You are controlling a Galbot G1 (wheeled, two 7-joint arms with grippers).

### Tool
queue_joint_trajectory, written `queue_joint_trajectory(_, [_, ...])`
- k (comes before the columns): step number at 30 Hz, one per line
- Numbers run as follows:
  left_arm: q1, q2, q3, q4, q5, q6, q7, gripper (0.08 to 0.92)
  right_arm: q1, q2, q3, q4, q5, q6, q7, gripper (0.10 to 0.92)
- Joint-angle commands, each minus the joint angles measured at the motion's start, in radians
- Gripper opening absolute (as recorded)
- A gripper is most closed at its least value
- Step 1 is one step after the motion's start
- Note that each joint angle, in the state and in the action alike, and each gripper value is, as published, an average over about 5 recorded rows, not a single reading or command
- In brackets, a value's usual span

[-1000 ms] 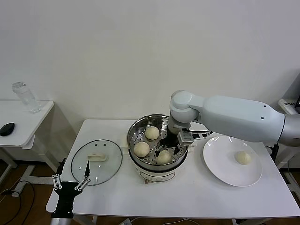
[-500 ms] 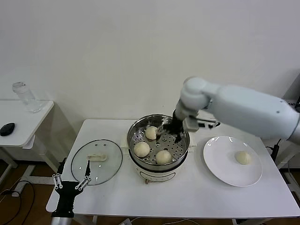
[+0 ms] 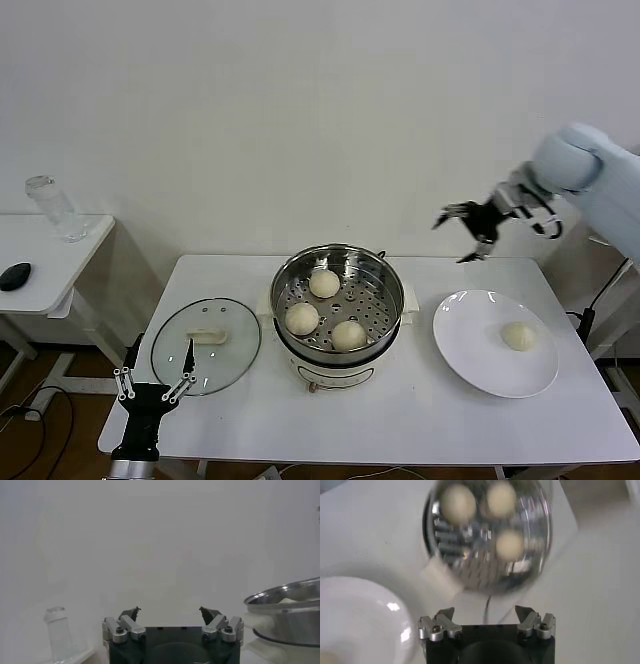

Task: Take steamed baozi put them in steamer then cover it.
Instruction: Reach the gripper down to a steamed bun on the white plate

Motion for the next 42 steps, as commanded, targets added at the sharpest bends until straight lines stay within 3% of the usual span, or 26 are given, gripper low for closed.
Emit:
queue_joint_trajectory(1, [0.007, 0.0, -0.007, -0.007, 0.002, 0.001, -0.002, 0.823, -0.276, -0.137, 0.165, -0.275, -0.042, -0.2, -0.027, 0.823])
queue_joint_trajectory(13, [0.012, -0.006, -0.01, -0.006, 0.003, -0.001, -0.002, 0.823, -0.492, -0.082, 0.283, -0.358, -0.187, -0.15, 0.025, 0.823])
queue_joint_trajectory(21, [0.01, -0.007, -0.013, -0.007, 0.003, -0.002, -0.002, 0.823, -0.521, -0.028, 0.319, -0.388, -0.186, -0.148, 0.097, 0.823])
queue_joint_trajectory(42, [0.02, -0.007, -0.017, -0.012, 0.004, -0.004, -0.002, 0.823, -0.534, 0.028, 0.312, -0.426, -0.198, -0.155, 0.11, 0.823])
